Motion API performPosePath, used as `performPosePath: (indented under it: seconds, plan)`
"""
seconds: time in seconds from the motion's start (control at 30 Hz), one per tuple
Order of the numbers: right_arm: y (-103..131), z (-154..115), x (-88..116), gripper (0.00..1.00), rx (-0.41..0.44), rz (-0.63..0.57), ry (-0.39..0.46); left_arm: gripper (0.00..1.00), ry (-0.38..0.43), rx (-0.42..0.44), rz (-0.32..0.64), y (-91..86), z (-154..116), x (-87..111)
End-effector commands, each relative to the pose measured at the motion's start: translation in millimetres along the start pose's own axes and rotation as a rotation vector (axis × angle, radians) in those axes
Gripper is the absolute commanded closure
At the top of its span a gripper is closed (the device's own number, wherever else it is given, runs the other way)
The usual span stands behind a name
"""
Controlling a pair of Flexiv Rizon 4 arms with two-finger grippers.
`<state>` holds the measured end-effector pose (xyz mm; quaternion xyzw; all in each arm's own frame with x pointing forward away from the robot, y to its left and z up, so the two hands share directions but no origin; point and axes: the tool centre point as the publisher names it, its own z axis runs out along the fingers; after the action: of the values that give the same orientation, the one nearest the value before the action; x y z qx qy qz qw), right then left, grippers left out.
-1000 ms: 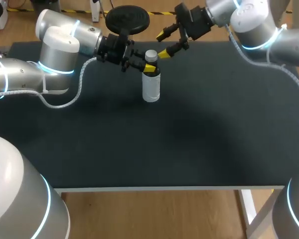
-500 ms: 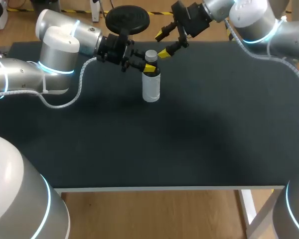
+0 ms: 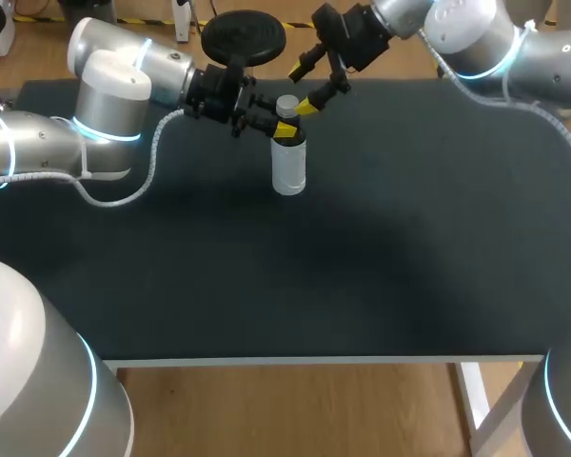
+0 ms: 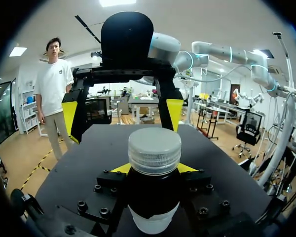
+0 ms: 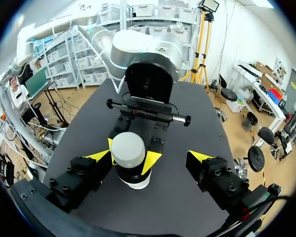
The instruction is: Unscrew the bottle cap
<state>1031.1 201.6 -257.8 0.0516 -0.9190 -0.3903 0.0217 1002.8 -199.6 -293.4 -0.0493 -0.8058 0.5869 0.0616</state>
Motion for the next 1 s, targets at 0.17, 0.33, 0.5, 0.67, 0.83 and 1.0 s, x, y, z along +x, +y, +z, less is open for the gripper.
performPosePath:
  seconds: [0.17, 0.33, 0.5, 0.67, 0.83, 1.0]
  plan:
    - [6, -5, 1, 0.00, 0.011, -0.018, 0.024, 1.00, 0.004, 0.002, 0.000, 1.1, 1, -1.8]
    - [13, 0, 7, 0.00, 0.032, -0.036, 0.045, 1.00, 0.004, 0.002, 0.000, 1.1, 1, -1.8]
    - [16, 1, 9, 0.00, 0.065, -0.046, 0.045, 1.00, 0.004, 0.002, 0.000, 1.1, 1, -1.8]
    - [12, 6, 10, 0.00, 0.095, -0.030, 0.050, 1.00, 0.004, 0.002, 0.000, 1.1, 1, -1.8]
    - [10, 8, 9, 0.00, 0.101, -0.018, 0.052, 1.00, 0.004, 0.002, 0.000, 1.1, 1, -1.8]
    - [9, 9, 8, 0.00, 0.099, -0.007, 0.055, 1.00, 0.004, 0.002, 0.000, 1.1, 1, -1.8]
